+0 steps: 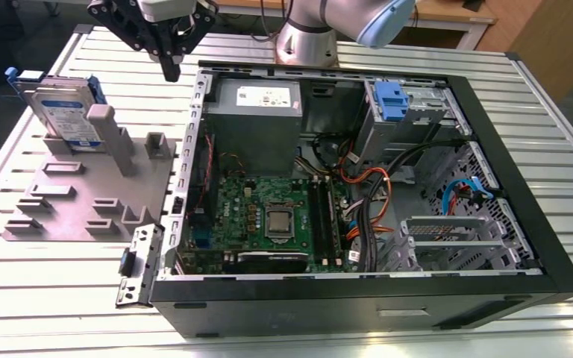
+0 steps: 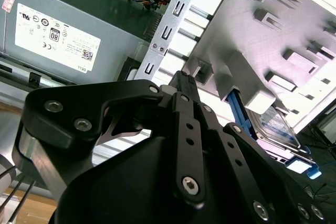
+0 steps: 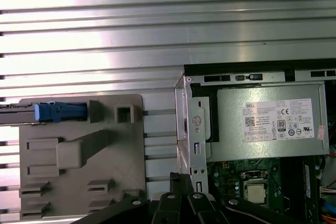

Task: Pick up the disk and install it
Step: 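Reach for the disk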

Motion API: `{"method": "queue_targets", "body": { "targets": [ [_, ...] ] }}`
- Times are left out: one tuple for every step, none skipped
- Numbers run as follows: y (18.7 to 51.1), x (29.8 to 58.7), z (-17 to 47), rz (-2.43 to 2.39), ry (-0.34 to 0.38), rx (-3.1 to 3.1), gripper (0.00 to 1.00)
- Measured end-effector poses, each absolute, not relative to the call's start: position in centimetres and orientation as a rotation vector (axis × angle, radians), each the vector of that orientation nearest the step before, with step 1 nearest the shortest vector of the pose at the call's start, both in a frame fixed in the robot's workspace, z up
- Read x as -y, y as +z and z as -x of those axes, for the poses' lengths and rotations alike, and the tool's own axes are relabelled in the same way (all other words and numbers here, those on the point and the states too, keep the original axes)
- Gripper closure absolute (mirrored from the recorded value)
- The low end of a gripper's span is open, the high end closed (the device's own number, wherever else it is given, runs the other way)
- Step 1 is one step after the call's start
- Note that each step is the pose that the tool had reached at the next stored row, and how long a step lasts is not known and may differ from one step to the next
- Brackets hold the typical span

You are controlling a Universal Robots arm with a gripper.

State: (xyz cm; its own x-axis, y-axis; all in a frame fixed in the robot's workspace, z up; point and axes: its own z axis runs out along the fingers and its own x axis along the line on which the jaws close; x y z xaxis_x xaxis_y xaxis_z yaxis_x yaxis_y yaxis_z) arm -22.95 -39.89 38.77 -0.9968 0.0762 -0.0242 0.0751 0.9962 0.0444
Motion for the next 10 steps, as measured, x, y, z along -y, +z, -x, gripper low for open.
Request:
{"method": "queue_targets", "body": {
  "targets": [
    [38.77, 39.89, 22.95, -0.118, 0.068, -3.113, 0.89],
    [38.77, 39.89, 22.95, -0.118, 0.068, -3.113, 0.89],
    [38.77, 39.89, 22.96, -0.118, 0.068, -3.113, 0.89],
    [38.77, 39.89, 22.96, -0.118, 0.068, -3.113, 0.89],
    [38.77, 39.89, 22.96, -0.118, 0.068, -3.113, 0.89],
    [38.77, 39.89, 22.96, -0.118, 0.068, -3.113, 0.89],
    [38.76, 39.89, 23.02, -0.118, 0.068, -3.113, 0.89],
    [38.76, 39.89, 23.08, -0.118, 0.068, -3.113, 0.89],
    [38.77, 39.89, 23.08, -0.118, 0.068, -3.113, 0.89],
    [38.76, 39.89, 23.08, -0.118, 0.068, -3.113, 0.89]
  ]
}}
